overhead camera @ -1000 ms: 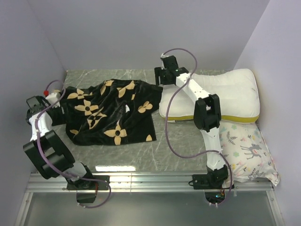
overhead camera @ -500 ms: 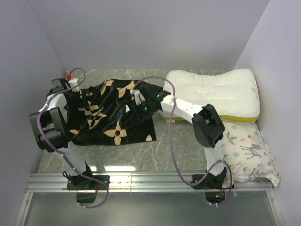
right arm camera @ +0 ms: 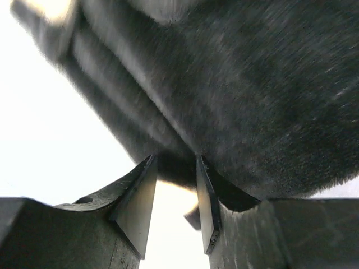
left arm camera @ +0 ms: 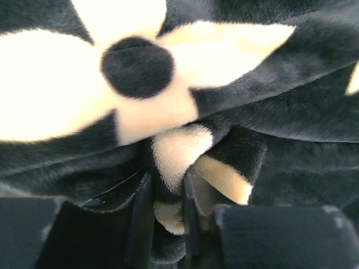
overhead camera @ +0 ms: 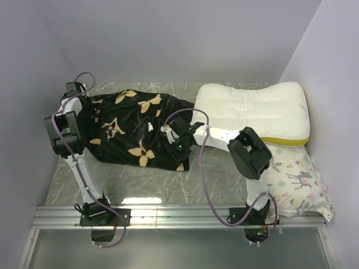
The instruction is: Put the pillow into the pillowcase
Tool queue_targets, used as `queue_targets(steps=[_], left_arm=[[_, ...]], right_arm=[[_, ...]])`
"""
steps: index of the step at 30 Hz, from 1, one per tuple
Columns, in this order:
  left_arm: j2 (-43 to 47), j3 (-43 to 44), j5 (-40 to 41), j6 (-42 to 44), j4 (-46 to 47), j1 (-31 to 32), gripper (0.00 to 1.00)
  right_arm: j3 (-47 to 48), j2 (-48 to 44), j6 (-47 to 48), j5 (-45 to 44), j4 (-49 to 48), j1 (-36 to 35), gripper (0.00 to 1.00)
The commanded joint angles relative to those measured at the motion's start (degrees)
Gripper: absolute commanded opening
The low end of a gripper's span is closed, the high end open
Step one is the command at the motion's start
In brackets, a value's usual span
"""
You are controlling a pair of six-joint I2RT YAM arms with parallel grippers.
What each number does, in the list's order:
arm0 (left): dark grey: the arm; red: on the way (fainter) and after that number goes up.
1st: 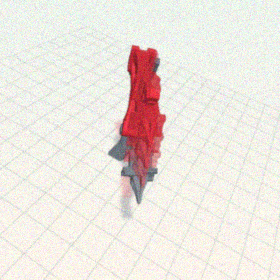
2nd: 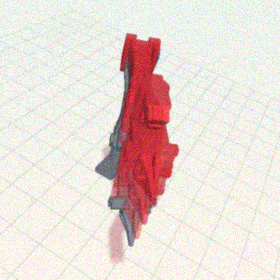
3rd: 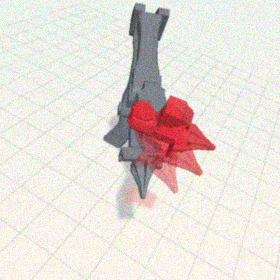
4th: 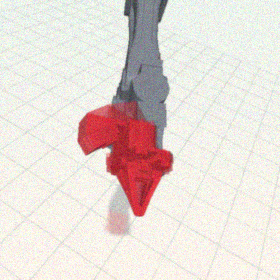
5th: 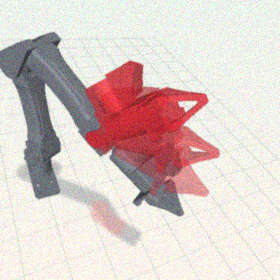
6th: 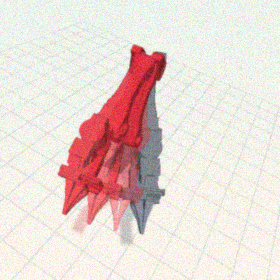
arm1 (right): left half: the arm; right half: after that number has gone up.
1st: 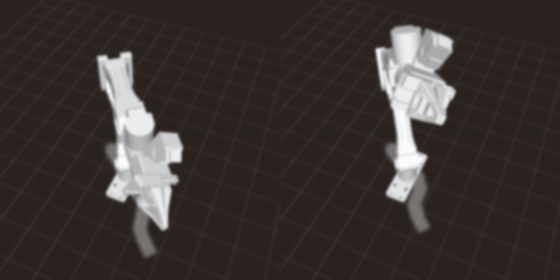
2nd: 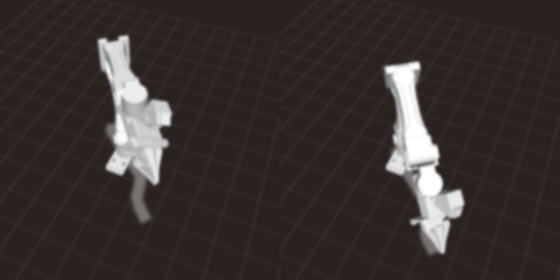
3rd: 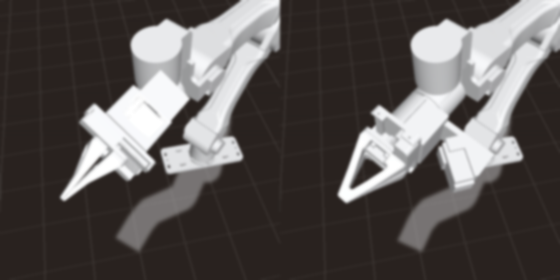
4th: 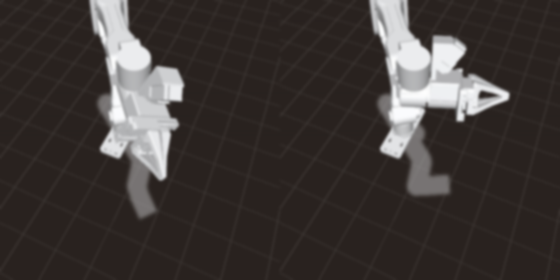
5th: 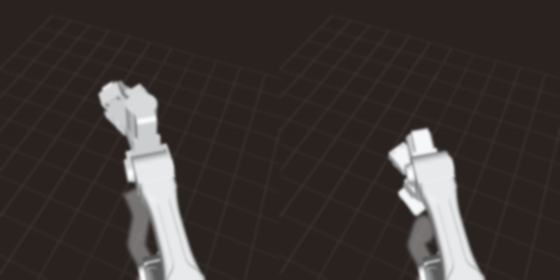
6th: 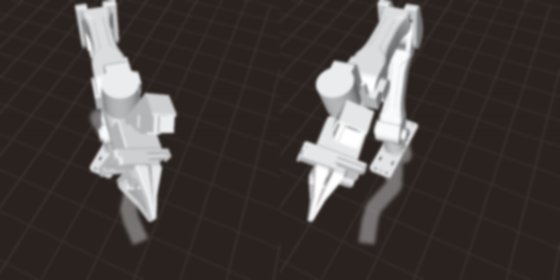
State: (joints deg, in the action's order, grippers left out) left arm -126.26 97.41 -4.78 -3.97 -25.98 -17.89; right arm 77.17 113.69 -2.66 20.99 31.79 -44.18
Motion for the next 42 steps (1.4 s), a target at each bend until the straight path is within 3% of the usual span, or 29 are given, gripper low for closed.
queue_targets(steps=[1, 2, 4, 6, 8, 10, 12, 13, 17, 23, 26, 29, 33, 37, 42], left_arm=[[-3.6, 7.3, 5.3, -2.9, -2.7, -2.3, 0.31], [-3.4, 7.8, -0.5, -1.8, -3.5, -2.3, 0.35], [-0.4, 5.8, -7.7, 3.3, -4.1, -2.2, 0.54], [3.7, 2.0, -16.6, 7.6, -3.0, -2.2, 0.72], [10.3, -3.1, -20.5, 11.2, -3.3, -2.1, 0.78], [16.3, -6.4, -24.7, 13.4, -5.3, -2.2, 0.83], [20.0, -8.4, -25.4, 13.5, -5.9, -2.1, 0.86], [23.6, -10.5, -25.3, 13.5, -5.6, -1.9, 0.99], [32.0, -15.7, -19.8, 13.0, -2.3, 0.6, 0.99], [37.8, -18.3, -12.4, 10.5, -2.2, 4.2, 0.99], [37.8, -17.1, -11.8, 10.0, -4.4, 4.4, 0.99], [38.5, -17.0, -16.2, 12.9, -6.6, 4.4, 0.99], [38.2, -15.2, -23.8, 20.4, -12.4, 4.5, 0.99], [35.3, -14.1, -28.5, 23.0, -16.8, 5.3, 0.99], [33.4, -13.3, -30.4, 22.9, -16.4, 6.4, 0.99]], right_arm=[[-7.6, -3.8, 5.5, 1.7, 7.1, 0.4, 0.43], [-8.3, -5.6, 6.1, 4.4, 7.3, 0.4, 0.49], [-8.6, -12.1, 8.6, 5.3, 7.9, 0.5, 0.57], [-6.7, -19.6, 9.2, 3.2, 7.7, 1.3, 0.72], [-4.6, -24.0, 9.9, 1.4, 7.6, 4.1, 0.88], [-0.7, -28.2, 11.3, -0.7, 7.8, 10.0, 0.97], [3.5, -28.4, 11.4, -3.4, 8.4, 14.5, 0.98], [4.7, -27.7, 11.5, -6.0, 8.2, 16.5, 0.98], [17.0, -18.8, 5.0, -17.7, 9.9, 21.9, 0.98], [38.4, 0.7, -1.4, -29.1, 19.6, 22.4, 1.0], [40.4, 7.2, -2.5, -30.0, 21.7, 22.7, 1.0], [36.9, 7.1, 6.4, -28.1, 18.4, 23.4, 1.0], [37.2, 2.1, 18.2, -16.8, 21.0, 27.9, 1.0], [35.3, -2.6, 35.6, -14.1, 20.1, 29.5, 1.0], [41.5, 2.8, 44.7, -8.1, 27.3, 33.7, 1.0]])
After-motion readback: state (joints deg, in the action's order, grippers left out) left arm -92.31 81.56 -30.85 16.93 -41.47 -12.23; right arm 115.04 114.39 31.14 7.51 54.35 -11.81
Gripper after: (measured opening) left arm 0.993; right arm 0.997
